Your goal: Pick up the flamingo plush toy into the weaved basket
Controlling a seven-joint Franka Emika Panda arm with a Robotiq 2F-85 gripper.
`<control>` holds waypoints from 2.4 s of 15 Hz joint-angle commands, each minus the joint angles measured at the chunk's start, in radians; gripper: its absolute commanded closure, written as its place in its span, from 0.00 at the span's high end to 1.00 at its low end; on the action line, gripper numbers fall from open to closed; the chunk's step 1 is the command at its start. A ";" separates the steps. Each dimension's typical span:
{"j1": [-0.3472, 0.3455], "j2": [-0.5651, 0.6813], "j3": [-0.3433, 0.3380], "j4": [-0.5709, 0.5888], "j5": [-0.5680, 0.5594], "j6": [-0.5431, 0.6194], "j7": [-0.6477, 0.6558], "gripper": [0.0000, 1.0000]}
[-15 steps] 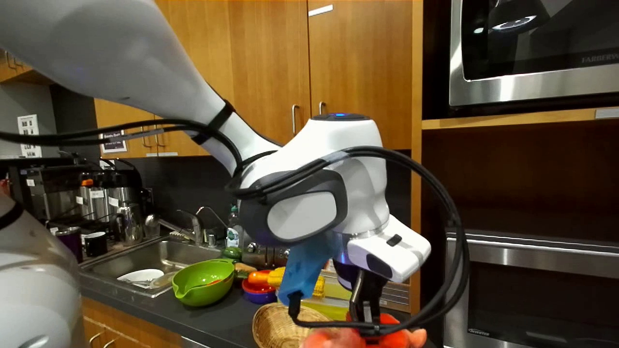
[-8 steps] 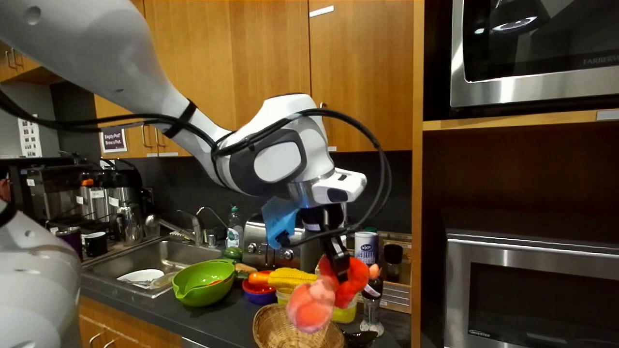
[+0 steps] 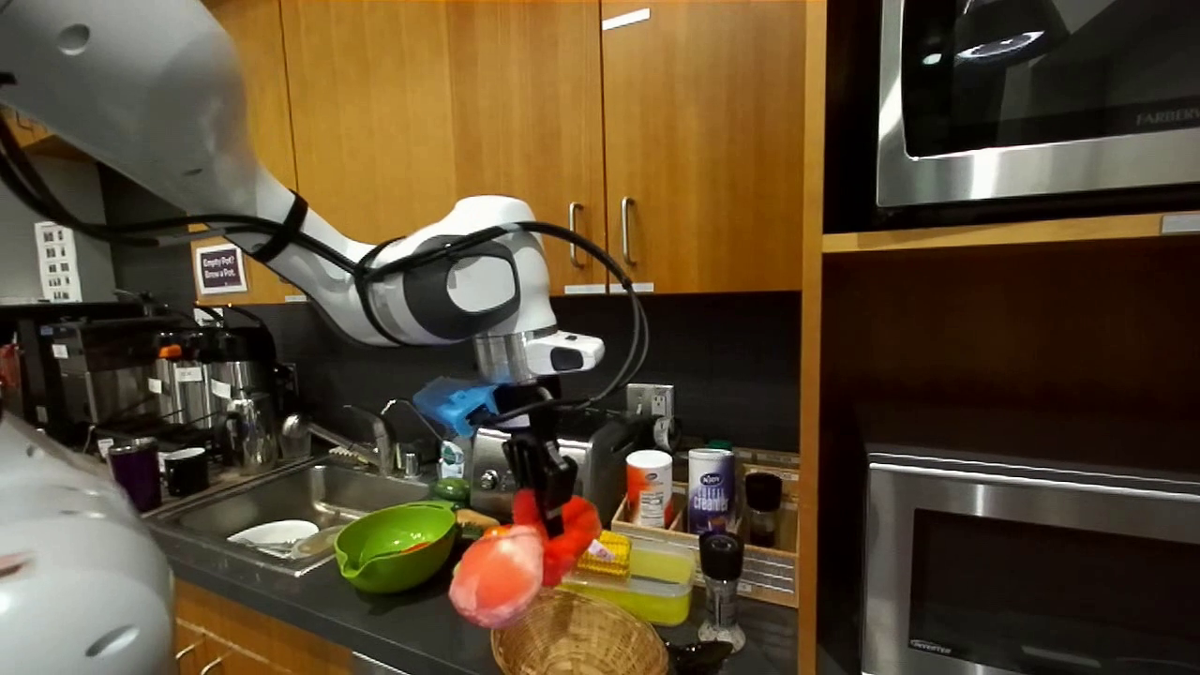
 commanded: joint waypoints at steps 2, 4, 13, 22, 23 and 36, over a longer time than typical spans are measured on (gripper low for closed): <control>0.031 -0.006 0.038 -0.006 -0.014 -0.082 -0.005 0.05; 0.033 0.002 0.037 -0.004 -0.017 -0.096 -0.001 0.05; 0.017 0.063 0.040 0.000 -0.037 -0.132 0.035 0.05; 0.029 0.136 0.056 -0.002 -0.101 -0.095 0.098 0.05; 0.030 0.131 0.060 -0.012 -0.117 -0.088 0.102 0.05; 0.028 0.165 0.085 -0.010 -0.322 0.144 0.088 0.05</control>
